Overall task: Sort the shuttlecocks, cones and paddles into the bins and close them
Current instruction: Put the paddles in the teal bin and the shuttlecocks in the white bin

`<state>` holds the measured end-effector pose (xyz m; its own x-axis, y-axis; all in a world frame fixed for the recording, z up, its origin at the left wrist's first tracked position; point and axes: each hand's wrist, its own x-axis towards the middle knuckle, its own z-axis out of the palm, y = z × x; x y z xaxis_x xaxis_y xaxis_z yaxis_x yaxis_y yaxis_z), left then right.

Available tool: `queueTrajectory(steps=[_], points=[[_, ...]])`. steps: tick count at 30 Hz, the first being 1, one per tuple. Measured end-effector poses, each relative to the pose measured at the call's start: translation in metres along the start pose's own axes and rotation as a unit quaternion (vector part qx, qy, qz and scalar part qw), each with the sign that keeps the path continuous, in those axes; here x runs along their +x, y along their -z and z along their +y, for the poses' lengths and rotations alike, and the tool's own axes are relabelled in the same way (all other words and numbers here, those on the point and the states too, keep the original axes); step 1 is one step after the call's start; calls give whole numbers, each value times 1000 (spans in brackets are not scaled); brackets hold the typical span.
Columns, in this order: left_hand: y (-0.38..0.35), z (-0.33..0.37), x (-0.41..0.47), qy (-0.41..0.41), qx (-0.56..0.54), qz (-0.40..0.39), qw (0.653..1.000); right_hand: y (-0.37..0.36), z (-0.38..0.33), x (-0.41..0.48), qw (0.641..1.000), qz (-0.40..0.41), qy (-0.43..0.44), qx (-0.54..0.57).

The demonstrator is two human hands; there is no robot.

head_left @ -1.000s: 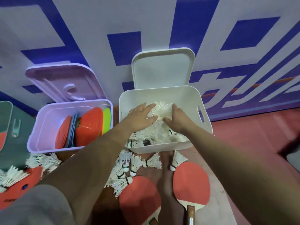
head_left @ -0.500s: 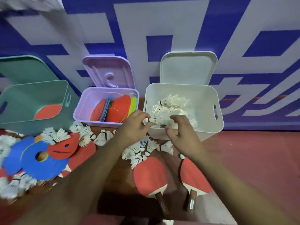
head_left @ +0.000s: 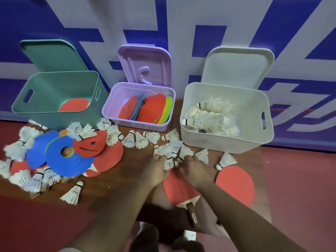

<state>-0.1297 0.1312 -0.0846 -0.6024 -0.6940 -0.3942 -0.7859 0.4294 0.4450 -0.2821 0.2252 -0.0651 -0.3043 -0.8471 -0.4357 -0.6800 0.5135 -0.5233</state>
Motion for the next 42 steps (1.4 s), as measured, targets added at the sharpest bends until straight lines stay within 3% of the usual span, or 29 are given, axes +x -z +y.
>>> queueTrajectory(steps=[3, 7, 13, 15, 17, 19, 21, 22, 25, 26, 27, 29, 31, 36, 39, 42], points=[[-14, -13, 13, -15, 53, -35, 998, -21, -9, 17, 1000, -11, -13, -5], [-16, -28, 19, -72, 106, 12, 992, -41, -16, 25, 999, -9, -25, 22], [19, -66, 12, -162, 18, 79, 983, -35, -50, 13, 957, 82, -59, 273], [36, -89, 7, -129, -55, 67, 988, -35, -59, 19, 950, 114, -79, 279], [52, -106, 1, -34, -156, 24, 987, -36, -64, 31, 966, 133, -88, 205], [62, -119, -2, 69, -280, -6, 957, -39, -72, 47, 983, 119, -91, 106], [67, -129, -5, 140, -426, -23, 894, -47, -82, 65, 991, 88, -89, 54], [69, -130, -6, 170, -519, -29, 837, -50, -84, 73, 993, 69, -93, 29], [82, -135, -10, 215, -775, -85, 588, -63, -83, 90, 990, 21, -117, -72], [86, -137, -11, 216, -814, -104, 530, -65, -83, 92, 988, 24, -117, -96], [89, -139, -11, 208, -839, -116, 488, -64, -84, 92, 987, 40, -111, -107], [90, -148, -10, 195, -867, -116, 443, -59, -89, 88, 987, 101, -89, -88], [90, -152, -6, 207, -869, -109, 435, -51, -101, 78, 984, 169, -57, -15], [96, -138, 4, 266, -813, -103, 508, -41, -157, 35, 936, 272, 12, 222], [96, -128, 5, 193, -832, -114, 508, -55, -166, 28, 930, 251, 31, 265], [94, -120, 0, 103, -820, -136, 547, -59, -168, 26, 915, 222, 19, 338]])
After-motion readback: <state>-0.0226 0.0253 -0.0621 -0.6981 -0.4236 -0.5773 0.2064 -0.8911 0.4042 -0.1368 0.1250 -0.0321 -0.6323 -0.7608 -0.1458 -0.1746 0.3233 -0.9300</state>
